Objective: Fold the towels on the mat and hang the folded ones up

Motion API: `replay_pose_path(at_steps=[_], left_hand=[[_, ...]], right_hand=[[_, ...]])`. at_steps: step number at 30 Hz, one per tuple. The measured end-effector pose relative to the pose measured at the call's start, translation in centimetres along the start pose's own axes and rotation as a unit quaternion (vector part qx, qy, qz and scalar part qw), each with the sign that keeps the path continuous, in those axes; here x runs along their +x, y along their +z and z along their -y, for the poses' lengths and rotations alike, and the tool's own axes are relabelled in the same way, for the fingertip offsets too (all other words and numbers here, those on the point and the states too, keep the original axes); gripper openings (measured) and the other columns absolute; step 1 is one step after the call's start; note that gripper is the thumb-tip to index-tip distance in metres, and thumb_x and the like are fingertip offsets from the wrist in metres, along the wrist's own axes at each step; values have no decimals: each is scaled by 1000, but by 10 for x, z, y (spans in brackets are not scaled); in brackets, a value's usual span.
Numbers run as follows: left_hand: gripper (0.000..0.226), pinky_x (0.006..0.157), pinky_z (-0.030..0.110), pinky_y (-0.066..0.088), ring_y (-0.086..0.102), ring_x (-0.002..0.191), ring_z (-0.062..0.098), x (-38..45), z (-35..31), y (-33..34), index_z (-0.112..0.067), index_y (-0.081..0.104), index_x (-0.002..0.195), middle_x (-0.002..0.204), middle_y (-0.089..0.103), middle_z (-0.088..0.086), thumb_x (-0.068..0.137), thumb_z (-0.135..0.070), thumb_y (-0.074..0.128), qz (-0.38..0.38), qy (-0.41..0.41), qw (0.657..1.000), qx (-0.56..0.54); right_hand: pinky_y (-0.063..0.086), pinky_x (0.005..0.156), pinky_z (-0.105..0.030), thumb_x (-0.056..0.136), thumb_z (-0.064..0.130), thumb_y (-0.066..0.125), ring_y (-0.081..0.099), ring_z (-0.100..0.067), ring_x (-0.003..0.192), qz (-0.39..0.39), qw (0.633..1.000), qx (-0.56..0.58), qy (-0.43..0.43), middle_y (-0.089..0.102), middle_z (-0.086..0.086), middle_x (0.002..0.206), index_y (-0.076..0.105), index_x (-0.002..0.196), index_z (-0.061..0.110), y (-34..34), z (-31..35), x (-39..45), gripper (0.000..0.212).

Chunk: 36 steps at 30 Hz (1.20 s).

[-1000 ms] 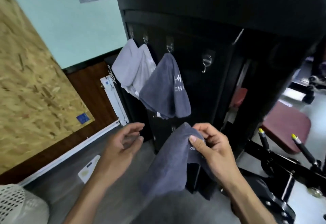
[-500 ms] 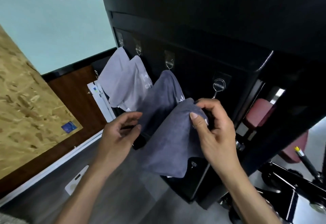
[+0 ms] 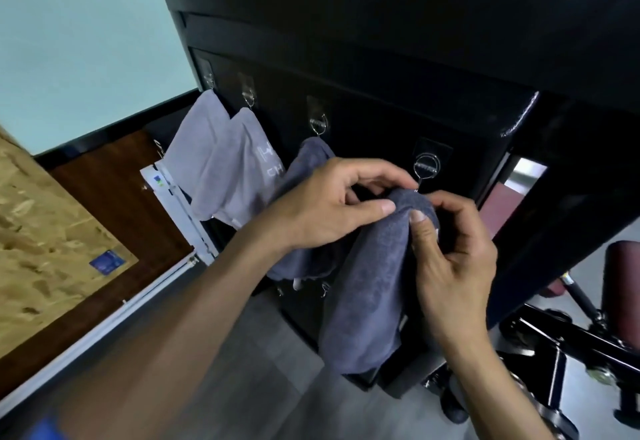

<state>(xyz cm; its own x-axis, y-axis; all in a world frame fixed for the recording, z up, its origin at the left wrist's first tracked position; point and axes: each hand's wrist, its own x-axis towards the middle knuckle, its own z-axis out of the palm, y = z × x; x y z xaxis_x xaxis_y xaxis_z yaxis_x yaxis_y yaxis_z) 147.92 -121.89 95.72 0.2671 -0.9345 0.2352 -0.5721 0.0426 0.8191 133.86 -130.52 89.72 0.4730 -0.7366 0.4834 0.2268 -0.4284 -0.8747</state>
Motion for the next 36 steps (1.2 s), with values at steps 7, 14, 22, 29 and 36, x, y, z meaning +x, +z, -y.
replay_pose_path(at_steps=[7, 14, 22, 29, 36], left_hand=[[30, 79, 21, 45, 55, 86, 1, 7, 18, 5, -16, 62, 115, 101, 64, -4, 90, 1, 58, 22, -39, 992, -115], [24, 72, 25, 45, 52, 74, 15, 36, 17, 4, -16, 64, 95, 82, 63, 4, 84, 5, 65, -79, -16, 993, -91], [13, 68, 10, 45, 67, 74, -1, 37, 35, 28, -12, 73, 86, 75, 72, -9, 82, -1, 69, -159, -4, 987, -4], [22, 84, 18, 50, 66, 95, 2, 8, 56, 45, -20, 73, 104, 96, 73, -10, 89, -7, 64, -200, -77, 975, -56], [34, 84, 14, 48, 65, 95, 0, -136, 129, 96, -23, 70, 101, 101, 73, -11, 87, 7, 62, -281, -231, 924, -122]], right_hand=[[52, 80, -25, 94, 14, 63, 66, -12, 90, -36, 999, 10, 29, 68, 6, 93, 63, 100, 16, -3, -6, 7, 6], [54, 74, -24, 90, 15, 69, 67, -9, 81, -89, 995, -39, 1, 70, 9, 88, 68, 97, 16, -5, 0, 35, 7], [44, 51, -29, 94, 13, 58, 59, -13, 56, -73, 932, -323, -147, 70, -2, 76, 71, 111, 16, -8, -42, 16, 22], [42, 56, -29, 95, 23, 47, 59, -20, 66, -31, 921, -379, -86, 67, -2, 83, 55, 136, 25, -10, -50, 0, 42], [41, 93, -43, 86, 23, 57, 51, -29, 111, -14, 924, -380, 37, 54, -8, 130, 45, 136, 11, -32, -90, -108, 53]])
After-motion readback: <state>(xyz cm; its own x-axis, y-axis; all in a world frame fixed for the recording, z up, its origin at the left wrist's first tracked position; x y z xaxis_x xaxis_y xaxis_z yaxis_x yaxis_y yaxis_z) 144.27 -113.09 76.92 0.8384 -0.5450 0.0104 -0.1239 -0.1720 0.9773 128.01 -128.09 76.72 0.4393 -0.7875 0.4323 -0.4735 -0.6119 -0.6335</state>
